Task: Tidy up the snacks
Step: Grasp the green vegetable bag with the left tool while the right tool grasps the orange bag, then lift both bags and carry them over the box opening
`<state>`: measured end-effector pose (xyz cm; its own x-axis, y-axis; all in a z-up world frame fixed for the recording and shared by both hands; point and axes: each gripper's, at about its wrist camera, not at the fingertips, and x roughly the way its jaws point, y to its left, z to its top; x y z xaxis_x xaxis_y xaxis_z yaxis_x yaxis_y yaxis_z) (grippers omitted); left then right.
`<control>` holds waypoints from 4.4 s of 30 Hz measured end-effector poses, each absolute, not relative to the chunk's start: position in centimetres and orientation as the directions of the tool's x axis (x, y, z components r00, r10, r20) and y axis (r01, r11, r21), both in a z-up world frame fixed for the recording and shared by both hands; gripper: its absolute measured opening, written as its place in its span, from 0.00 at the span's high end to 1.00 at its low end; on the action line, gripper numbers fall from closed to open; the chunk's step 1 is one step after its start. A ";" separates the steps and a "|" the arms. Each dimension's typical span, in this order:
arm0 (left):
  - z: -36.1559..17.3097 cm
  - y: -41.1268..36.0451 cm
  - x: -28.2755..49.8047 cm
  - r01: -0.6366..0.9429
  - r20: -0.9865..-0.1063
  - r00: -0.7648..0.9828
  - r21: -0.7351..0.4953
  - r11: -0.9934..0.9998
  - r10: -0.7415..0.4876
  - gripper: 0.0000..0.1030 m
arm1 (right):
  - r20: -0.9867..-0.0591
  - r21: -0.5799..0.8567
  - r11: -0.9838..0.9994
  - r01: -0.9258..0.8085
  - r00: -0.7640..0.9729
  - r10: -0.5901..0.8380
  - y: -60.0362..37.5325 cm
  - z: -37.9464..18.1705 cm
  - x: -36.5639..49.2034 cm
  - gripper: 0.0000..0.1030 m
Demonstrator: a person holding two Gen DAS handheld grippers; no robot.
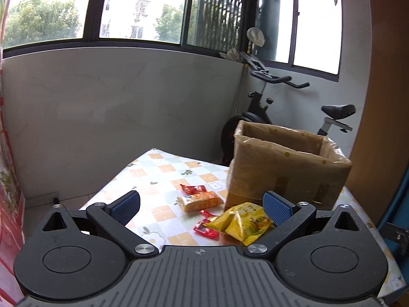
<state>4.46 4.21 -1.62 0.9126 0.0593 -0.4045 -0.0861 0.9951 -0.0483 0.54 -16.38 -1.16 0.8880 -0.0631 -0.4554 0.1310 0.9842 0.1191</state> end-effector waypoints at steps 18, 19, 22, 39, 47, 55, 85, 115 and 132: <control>-7.3 2.8 9.3 0.015 -0.460 0.887 -0.046 0.999 -0.035 0.01 | -0.707 0.121 0.976 0.183 0.706 -0.045 -18.6 -12.4 7.8 0.00; -7.8 2.5 9.6 0.039 -0.465 0.884 -0.041 0.998 -0.053 0.01 | -0.715 0.119 0.975 0.186 0.698 -0.046 -18.6 -12.8 8.0 0.00; -8.9 1.4 10.1 0.099 -0.486 0.868 -0.039 0.994 -0.105 0.01 | -0.731 0.117 0.974 0.196 0.681 -0.049 -18.6 -13.7 8.2 0.00; -13.2 -2.3 13.0 0.278 -0.600 0.755 -0.075 0.958 -0.266 0.06 | -0.746 0.138 0.966 0.220 0.665 -0.045 -19.6 -16.7 8.7 0.00; -15.3 -2.8 15.0 0.300 -0.647 0.689 -0.155 0.941 -0.326 0.05 | -0.735 0.151 0.964 0.218 0.677 -0.038 -20.0 -17.1 8.5 0.00; -17.3 -2.6 16.4 0.302 -0.663 0.631 -0.267 0.915 -0.402 0.03 | -0.733 0.165 0.961 0.220 0.680 -0.030 -20.2 -17.3 8.5 0.00; -17.7 -2.6 16.9 0.339 -0.617 0.625 -0.338 0.878 -0.479 0.29 | -0.743 0.142 0.973 0.183 0.669 -0.018 -19.9 -18.0 10.7 0.00; -16.1 -4.3 15.1 0.428 -0.560 0.690 -0.195 0.883 -0.458 0.42 | -0.741 0.294 0.951 0.098 0.652 0.162 -22.2 -17.0 12.1 0.45; -14.1 -3.3 13.1 0.417 -0.491 0.748 -0.177 0.892 -0.447 0.42 | -0.778 0.134 0.960 0.245 0.626 -0.051 -25.6 -15.9 9.6 0.45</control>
<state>13.09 -3.28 -14.11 0.7478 -0.4468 -0.4911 0.4169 0.8917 -0.1766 9.62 -25.55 -15.91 0.6262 -0.0507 -0.7780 0.2448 0.9602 0.1345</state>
